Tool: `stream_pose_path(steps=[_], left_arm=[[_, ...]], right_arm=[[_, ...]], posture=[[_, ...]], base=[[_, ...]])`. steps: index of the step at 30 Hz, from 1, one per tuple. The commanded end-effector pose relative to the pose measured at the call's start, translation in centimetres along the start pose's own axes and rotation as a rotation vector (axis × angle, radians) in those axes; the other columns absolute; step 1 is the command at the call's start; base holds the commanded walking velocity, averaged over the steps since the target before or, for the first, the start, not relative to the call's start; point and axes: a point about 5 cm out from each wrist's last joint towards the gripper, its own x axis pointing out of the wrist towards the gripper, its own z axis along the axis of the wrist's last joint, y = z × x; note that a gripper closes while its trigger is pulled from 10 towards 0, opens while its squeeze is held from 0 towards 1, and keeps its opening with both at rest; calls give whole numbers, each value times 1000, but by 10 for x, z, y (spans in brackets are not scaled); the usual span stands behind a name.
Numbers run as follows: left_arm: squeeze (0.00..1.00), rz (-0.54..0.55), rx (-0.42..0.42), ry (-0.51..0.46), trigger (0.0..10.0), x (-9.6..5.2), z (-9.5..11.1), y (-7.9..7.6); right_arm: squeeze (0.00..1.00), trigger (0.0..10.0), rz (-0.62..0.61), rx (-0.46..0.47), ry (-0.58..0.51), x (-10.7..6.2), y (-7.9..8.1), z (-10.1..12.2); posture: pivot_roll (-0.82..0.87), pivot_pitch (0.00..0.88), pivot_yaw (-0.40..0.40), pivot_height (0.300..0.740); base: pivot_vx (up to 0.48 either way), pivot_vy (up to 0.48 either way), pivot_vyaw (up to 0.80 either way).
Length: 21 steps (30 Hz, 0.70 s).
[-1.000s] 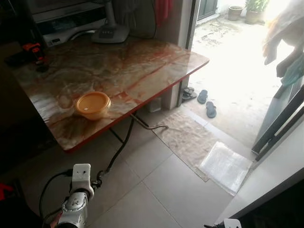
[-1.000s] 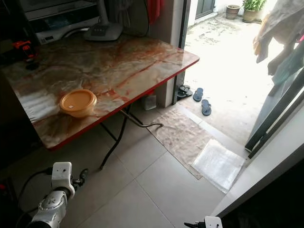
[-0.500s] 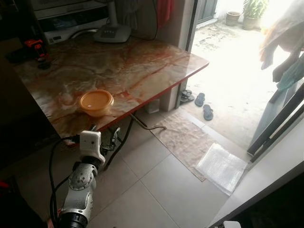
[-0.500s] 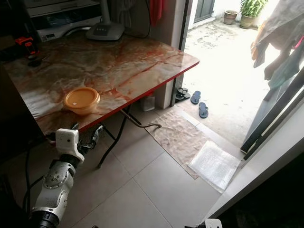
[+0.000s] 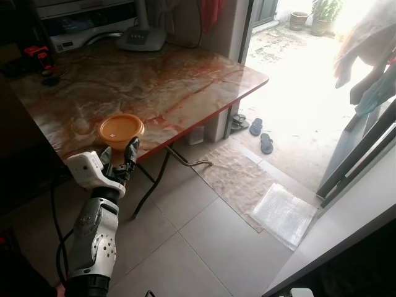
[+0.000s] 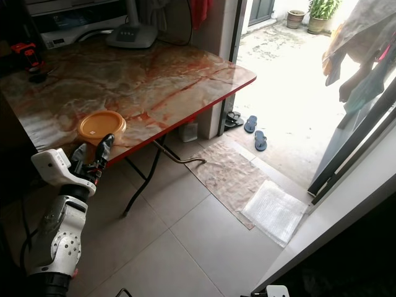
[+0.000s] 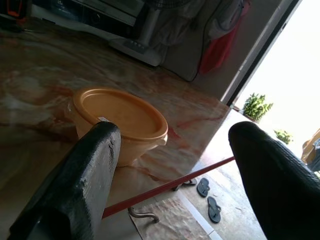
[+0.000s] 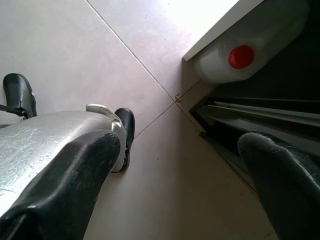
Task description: Restocking fridge
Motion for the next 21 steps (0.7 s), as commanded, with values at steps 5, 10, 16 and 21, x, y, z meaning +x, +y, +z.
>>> stream_pose_path(steps=[5,10,16,21], left_arm=[[0,-63,-11,68,10000,-5,-2,-13],[0,-62,-5,82,10000,-6,-7,-19],[0,-55,14,70,10000,-1,-1,-20],[0,-44,28,55,10000,2,2,-20]], right_arm=[[0,10000,-6,0,2,0,-2,0],[0,10000,-3,8,-2,0,-1,0],[0,10000,3,-24,-12,0,0,1],[0,10000,2,-16,-7,0,1,0]], posture=[[-102,50,-36,740],[-108,50,-32,740],[-110,43,-25,740],[-115,31,-19,740]], base=[[0,0,0],[0,0,0],[0,0,347],[0,0,800]])
